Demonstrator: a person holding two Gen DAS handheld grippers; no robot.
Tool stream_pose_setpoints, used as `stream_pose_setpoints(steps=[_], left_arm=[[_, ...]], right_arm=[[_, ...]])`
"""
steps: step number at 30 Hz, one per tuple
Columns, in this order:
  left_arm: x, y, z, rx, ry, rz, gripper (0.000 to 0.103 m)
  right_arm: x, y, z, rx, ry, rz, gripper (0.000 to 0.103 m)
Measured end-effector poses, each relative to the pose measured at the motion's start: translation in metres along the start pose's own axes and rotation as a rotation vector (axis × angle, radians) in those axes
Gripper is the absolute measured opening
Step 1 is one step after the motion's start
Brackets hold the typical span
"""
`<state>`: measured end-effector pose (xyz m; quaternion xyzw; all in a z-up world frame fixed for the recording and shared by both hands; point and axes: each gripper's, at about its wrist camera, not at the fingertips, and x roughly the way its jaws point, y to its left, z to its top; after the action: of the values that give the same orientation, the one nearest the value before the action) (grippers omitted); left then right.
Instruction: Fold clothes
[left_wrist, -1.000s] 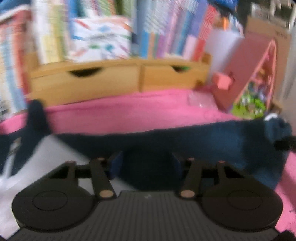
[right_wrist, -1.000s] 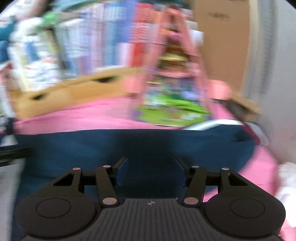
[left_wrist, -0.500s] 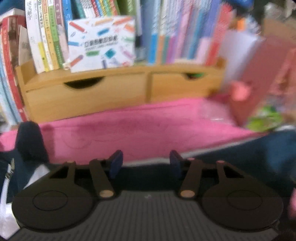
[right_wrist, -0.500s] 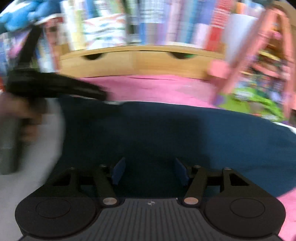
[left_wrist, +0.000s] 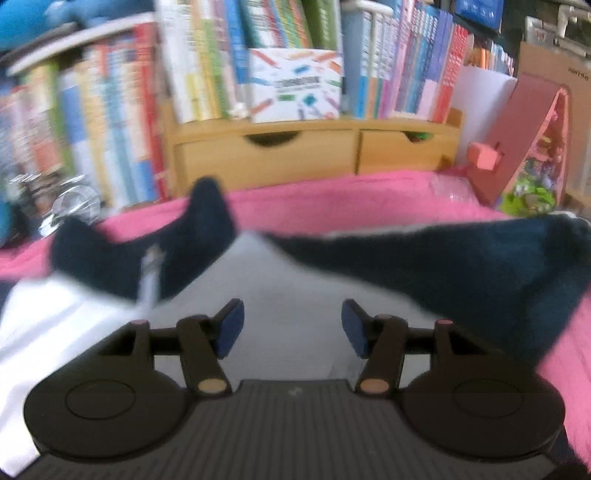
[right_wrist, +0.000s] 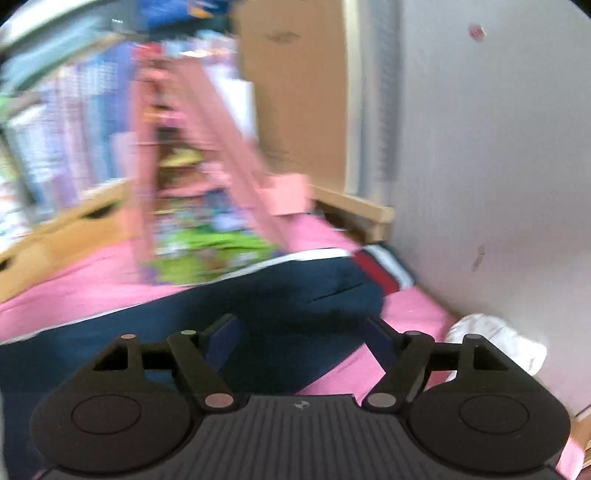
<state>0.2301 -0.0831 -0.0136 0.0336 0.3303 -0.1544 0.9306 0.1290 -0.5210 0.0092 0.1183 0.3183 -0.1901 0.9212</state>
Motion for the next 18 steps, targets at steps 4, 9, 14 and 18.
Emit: stream_pose_setpoints(steps=[4, 9, 14, 18], left_arm=[[-0.057, 0.030, -0.039, -0.008, -0.004, 0.025, 0.064], [-0.121, 0.073, -0.085, -0.041, 0.020, 0.117, 0.067], [-0.161, 0.114, -0.129, -0.123, 0.040, 0.183, 0.070], [-0.182, 0.125, -0.152, -0.116, -0.004, 0.209, 0.073]], right_arm=[[-0.050, 0.058, -0.036, -0.121, -0.005, 0.222, 0.087], [-0.111, 0.155, -0.096, -0.377, 0.037, 0.441, 0.090], [-0.157, 0.238, -0.146, -0.611, 0.092, 0.571, 0.093], [-0.182, 0.286, -0.169, -0.716, 0.106, 0.592, 0.095]])
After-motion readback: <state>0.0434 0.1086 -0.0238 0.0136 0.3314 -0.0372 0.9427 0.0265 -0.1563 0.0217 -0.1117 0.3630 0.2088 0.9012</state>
